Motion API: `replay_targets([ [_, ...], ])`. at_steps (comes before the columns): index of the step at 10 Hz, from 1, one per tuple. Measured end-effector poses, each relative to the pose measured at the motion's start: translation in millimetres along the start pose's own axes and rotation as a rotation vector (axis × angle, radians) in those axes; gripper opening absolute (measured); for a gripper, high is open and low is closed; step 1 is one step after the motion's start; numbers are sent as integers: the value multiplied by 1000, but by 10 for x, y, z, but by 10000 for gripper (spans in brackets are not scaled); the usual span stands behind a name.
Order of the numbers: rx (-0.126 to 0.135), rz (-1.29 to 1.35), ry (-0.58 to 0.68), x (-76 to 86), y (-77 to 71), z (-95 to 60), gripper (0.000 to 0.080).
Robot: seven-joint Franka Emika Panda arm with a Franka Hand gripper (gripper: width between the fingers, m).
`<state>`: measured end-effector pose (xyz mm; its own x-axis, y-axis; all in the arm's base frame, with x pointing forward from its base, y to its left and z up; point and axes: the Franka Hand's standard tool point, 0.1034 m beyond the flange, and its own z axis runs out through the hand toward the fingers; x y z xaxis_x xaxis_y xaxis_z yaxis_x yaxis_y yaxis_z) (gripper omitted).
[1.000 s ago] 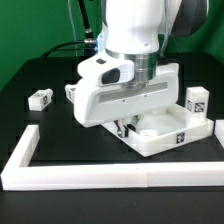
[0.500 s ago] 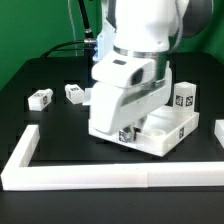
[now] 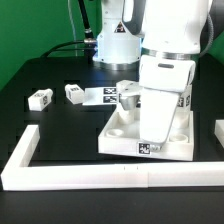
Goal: Assemble square table
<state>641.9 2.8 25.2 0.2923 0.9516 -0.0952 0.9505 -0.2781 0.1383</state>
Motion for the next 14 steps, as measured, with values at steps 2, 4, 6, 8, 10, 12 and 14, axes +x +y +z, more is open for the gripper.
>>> replay_targets([
  [2, -15, -91, 11, 92, 41, -15, 64],
  [4, -40, -159, 39, 391, 212, -86, 64],
  [6, -56, -149, 51, 746, 292, -156, 64],
  [8, -49, -148, 23, 750, 302, -119, 64],
  [10, -46, -142, 18, 712, 301, -83, 65],
  [12, -44, -140, 17, 699, 301, -80, 144],
  [14, -43, -139, 16, 693, 302, -77, 333],
])
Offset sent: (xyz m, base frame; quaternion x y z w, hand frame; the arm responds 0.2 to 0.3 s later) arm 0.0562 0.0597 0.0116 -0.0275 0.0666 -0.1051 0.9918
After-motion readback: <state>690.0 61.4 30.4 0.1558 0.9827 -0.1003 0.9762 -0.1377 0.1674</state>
